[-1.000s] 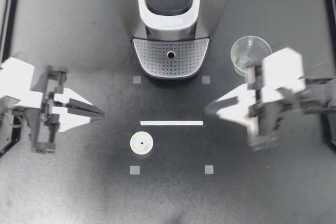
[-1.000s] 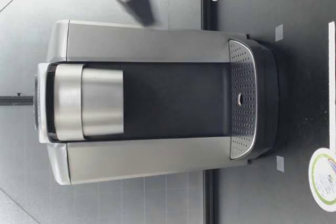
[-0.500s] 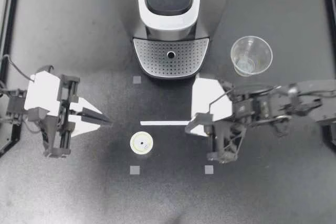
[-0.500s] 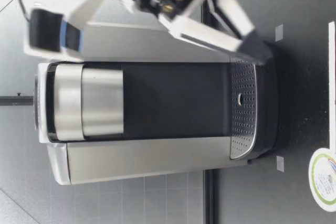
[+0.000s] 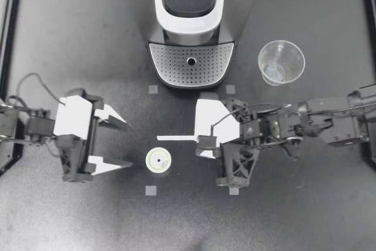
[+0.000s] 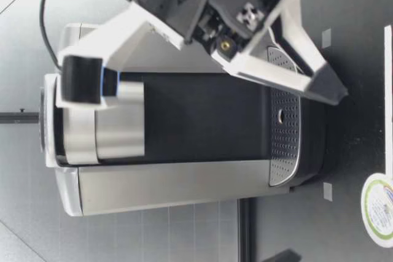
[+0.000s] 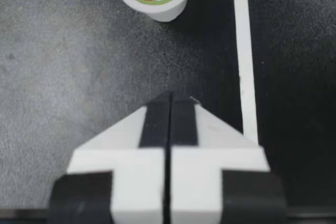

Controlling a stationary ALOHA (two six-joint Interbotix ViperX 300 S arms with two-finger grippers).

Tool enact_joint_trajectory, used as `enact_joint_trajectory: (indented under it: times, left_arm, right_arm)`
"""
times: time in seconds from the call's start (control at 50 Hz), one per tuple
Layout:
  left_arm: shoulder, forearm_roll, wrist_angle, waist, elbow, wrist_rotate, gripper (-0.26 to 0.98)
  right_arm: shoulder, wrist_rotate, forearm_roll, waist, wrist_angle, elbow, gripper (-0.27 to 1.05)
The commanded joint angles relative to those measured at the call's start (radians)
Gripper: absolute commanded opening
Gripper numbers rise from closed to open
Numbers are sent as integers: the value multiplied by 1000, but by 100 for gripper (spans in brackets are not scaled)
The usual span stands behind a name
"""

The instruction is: Place the coffee capsule inside the capsule container, then place the cup onto the center of the cup tray, then push the 'Hot Water' and 'Travel Mug' buttons.

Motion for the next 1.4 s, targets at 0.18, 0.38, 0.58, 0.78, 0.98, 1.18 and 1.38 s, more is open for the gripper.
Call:
enact_joint_trajectory:
  times: [0.18,0.38,0.58,0.78,0.98,1.18,1.38]
  left_arm:
    - [75,5,-5,-48,-64,14,75]
    - [123,3,-5,-61,-83,12,75]
    - [169,5,-5,-61,-98,20,75]
    - [215,-3,-5,-58,-127,64,75]
    - [242,-5,-5,-34,-138,72,75]
    - [244,-5,-5,-20,-147,72,75]
    - [258,-5,-5,-18,-160,72,75]
  right_arm:
    - [52,-6,0,15,-3,-80,1]
    - [89,-11,-2,28,-3,-112,1]
    - [100,-11,-2,29,-5,-120,1]
    - [112,-11,-2,28,-11,-132,1]
    - [130,-11,-3,28,-11,-150,1]
    - [146,-11,-8,28,-11,-166,1]
    - [158,-12,-18,28,-11,-181,1]
